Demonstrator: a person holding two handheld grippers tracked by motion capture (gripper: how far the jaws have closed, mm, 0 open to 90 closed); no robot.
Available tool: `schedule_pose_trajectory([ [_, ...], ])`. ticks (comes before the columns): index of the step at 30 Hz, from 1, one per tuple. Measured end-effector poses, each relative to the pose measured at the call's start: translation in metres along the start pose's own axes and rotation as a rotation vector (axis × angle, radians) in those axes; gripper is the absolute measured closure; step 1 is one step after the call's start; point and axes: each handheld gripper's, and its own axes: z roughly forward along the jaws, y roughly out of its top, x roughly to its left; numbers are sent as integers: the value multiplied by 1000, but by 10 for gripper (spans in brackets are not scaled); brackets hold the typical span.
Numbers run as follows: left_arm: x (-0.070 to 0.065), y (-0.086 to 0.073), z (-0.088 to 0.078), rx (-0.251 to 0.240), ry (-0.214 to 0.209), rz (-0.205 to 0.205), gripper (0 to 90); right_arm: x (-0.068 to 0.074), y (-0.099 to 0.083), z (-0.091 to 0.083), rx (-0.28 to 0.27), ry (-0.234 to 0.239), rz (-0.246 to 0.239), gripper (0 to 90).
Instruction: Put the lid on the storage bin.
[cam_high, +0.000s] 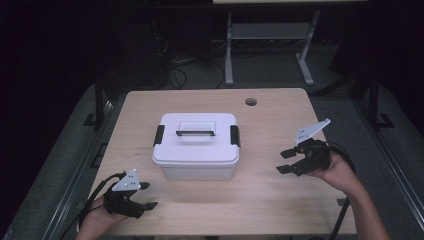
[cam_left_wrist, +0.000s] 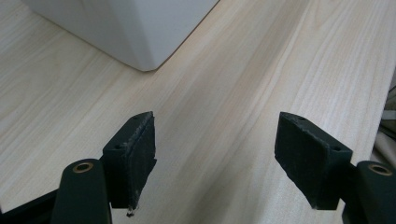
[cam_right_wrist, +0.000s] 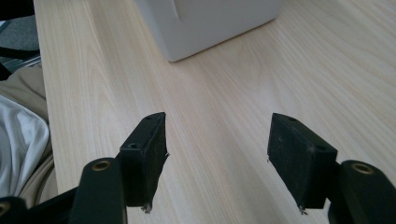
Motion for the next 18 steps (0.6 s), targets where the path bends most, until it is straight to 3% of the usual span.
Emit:
schedule_pose_trajectory([
  [18,0,-1,0,-1,1,-5,288,1,-22,2,-14,4,23,365],
])
